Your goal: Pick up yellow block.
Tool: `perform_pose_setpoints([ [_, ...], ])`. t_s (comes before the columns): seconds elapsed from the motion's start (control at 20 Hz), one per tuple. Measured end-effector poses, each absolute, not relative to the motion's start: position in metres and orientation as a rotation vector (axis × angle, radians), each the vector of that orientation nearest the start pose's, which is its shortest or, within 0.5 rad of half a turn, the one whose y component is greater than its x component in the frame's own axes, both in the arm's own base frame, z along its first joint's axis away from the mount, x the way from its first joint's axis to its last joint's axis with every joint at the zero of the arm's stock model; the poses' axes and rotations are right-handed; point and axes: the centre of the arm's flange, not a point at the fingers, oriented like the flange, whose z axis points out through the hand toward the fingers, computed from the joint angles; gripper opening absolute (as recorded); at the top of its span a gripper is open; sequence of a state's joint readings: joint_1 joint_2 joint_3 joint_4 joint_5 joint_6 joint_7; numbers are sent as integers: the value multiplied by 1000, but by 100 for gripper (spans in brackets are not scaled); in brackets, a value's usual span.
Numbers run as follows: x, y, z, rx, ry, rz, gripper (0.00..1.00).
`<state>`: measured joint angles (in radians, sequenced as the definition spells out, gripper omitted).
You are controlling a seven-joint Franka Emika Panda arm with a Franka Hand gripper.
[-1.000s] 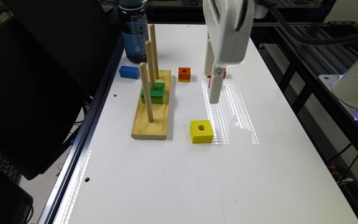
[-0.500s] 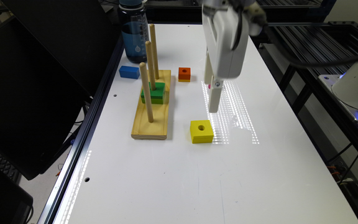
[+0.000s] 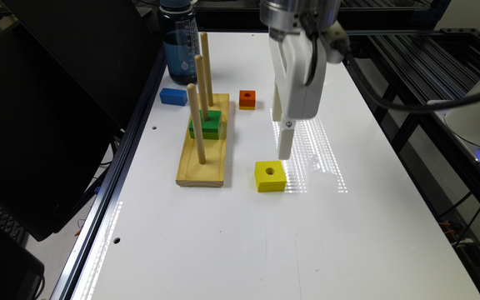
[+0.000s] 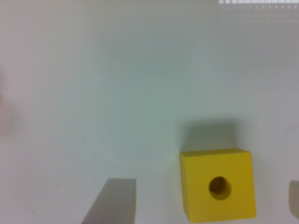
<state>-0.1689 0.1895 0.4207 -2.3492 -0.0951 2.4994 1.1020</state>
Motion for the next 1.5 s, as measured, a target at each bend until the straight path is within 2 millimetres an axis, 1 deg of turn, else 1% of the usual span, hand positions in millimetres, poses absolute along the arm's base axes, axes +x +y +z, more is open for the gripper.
perform_pose_setpoints([
  [0.15,495,131,250,-2901,1195,42,100],
  [0.35,496,132,251,-2901,1194,39,100],
  [0.55,495,142,253,-2896,1191,33,100],
  [1.05,496,146,254,-2894,1187,31,100],
  [1.15,496,146,245,-2893,1185,41,100],
  [1.35,498,148,212,-2893,1184,36,100],
  [1.5,502,150,208,-2893,1197,26,100],
])
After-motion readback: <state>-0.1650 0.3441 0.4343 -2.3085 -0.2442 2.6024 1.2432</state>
